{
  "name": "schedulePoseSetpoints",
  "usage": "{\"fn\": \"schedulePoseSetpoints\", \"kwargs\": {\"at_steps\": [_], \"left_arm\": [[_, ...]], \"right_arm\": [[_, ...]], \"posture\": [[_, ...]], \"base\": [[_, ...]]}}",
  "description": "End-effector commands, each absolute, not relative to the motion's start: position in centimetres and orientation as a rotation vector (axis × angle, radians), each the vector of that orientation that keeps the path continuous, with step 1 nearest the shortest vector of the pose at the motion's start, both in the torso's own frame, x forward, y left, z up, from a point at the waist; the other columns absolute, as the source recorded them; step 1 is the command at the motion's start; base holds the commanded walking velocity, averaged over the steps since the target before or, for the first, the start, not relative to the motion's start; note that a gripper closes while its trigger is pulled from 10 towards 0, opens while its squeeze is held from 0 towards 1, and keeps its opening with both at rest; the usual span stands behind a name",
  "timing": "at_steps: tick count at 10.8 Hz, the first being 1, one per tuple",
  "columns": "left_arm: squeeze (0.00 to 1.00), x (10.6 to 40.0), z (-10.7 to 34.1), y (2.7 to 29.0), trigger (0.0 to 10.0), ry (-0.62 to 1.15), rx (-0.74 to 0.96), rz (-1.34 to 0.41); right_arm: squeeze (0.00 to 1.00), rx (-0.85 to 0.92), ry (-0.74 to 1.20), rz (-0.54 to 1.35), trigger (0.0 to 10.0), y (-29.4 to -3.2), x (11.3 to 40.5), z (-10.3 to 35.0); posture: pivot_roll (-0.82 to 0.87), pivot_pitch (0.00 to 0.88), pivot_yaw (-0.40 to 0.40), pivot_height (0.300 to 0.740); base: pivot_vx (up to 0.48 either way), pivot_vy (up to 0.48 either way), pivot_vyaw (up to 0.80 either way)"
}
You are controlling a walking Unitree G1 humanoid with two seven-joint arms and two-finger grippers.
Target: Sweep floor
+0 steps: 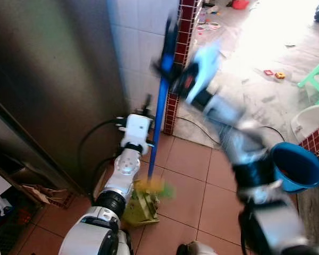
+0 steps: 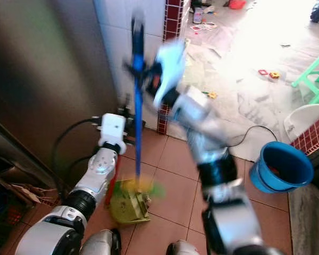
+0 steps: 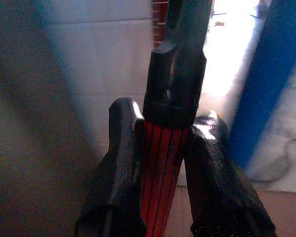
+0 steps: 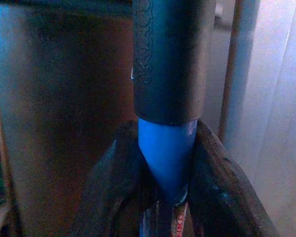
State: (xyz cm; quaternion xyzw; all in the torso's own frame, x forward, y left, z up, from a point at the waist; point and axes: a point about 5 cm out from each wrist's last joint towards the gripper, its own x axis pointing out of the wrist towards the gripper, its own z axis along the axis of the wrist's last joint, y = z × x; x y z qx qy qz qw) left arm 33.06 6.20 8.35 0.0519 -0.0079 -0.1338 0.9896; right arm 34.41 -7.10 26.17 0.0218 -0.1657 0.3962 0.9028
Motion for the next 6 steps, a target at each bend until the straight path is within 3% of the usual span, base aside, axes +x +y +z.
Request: {"fn": "schedulePoseSetpoints", "kwargs": {"at_steps": [1, 3, 6], "left_arm": [[0.00, 31.7, 6.0, 4.7, 10.0, 0.120, 0.042, -0.387], [0.00, 31.0, 5.0, 3.9, 10.0, 0.195, 0.046, -0.509], [0.00, 30.1, 4.6, 2.8, 10.0, 0.241, 0.026, -0.688]], "right_arm": [[0.00, -0.005, -0.483, 0.793, 10.0, -7.7, 34.0, 29.0], [0.00, -0.168, -0.496, 0.621, 10.0, -9.0, 35.2, 27.6], [0.00, -0.173, -0.360, 0.427, 10.0, -10.6, 36.2, 23.3]], "posture": [[-0.10, 0.081, -0.021, 0.740], [-0.10, 0.079, -0.019, 0.740], [-0.09, 0.078, -0.012, 0.740]], "base": [[0.000, 0.000, 0.00], [0.000, 0.000, 0.00], [0.000, 0.000, 0.00]]}}
